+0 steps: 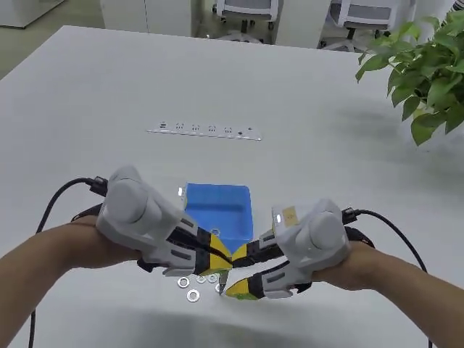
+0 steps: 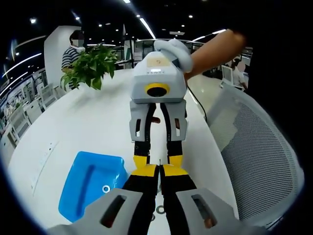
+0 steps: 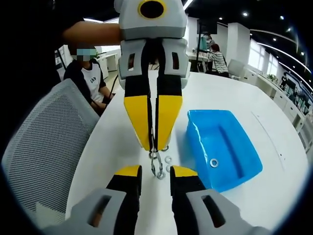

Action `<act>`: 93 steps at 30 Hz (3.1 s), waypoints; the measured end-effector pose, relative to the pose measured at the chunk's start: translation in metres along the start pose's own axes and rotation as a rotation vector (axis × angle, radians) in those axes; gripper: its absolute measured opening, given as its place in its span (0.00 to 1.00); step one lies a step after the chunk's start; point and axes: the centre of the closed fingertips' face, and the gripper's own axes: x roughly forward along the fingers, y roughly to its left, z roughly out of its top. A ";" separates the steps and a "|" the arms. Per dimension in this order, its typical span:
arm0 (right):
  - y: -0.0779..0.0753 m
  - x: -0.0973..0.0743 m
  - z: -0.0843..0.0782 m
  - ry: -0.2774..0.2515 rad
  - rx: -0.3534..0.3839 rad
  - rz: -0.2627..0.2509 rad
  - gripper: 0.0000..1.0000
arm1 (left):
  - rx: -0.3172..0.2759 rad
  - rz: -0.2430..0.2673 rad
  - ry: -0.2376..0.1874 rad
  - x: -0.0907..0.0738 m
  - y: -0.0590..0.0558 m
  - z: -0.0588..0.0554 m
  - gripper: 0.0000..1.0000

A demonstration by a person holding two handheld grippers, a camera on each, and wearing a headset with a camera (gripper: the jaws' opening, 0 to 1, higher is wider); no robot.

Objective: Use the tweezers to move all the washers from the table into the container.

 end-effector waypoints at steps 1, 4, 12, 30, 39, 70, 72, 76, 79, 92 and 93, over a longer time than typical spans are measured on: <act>0.000 0.002 0.001 0.000 -0.002 0.001 0.22 | 0.001 -0.002 0.002 0.000 0.000 0.000 0.06; 0.000 0.006 -0.001 0.017 -0.017 0.007 0.19 | 0.003 -0.007 0.006 -0.001 -0.001 0.000 0.06; 0.002 0.013 -0.002 0.033 -0.037 0.014 0.13 | 0.005 -0.011 0.010 -0.002 0.000 -0.002 0.06; 0.000 0.014 -0.003 0.045 -0.049 -0.003 0.09 | 0.004 -0.006 0.014 -0.001 0.000 -0.002 0.06; 0.000 0.014 -0.003 0.055 -0.052 -0.002 0.08 | -0.002 -0.004 0.014 0.000 0.000 -0.001 0.06; -0.005 -0.009 0.021 0.027 -0.081 -0.026 0.09 | -0.169 0.130 -0.110 -0.029 0.007 -0.008 0.66; -0.005 -0.011 0.023 0.028 -0.085 -0.024 0.09 | -0.177 0.140 -0.116 -0.032 0.008 -0.010 0.68; -0.008 -0.017 0.028 0.030 -0.096 -0.025 0.09 | -0.199 0.170 -0.122 -0.038 0.009 -0.014 0.75; -0.011 -0.020 0.032 0.028 -0.102 -0.024 0.09 | -0.214 0.186 -0.128 -0.042 0.009 -0.016 0.80; -0.030 -0.028 0.050 0.010 -0.114 -0.021 0.09 | -0.257 0.241 -0.155 -0.056 0.012 -0.020 0.94; -0.031 -0.029 0.051 0.009 -0.114 -0.021 0.09 | -0.259 0.243 -0.155 -0.056 0.012 -0.020 0.95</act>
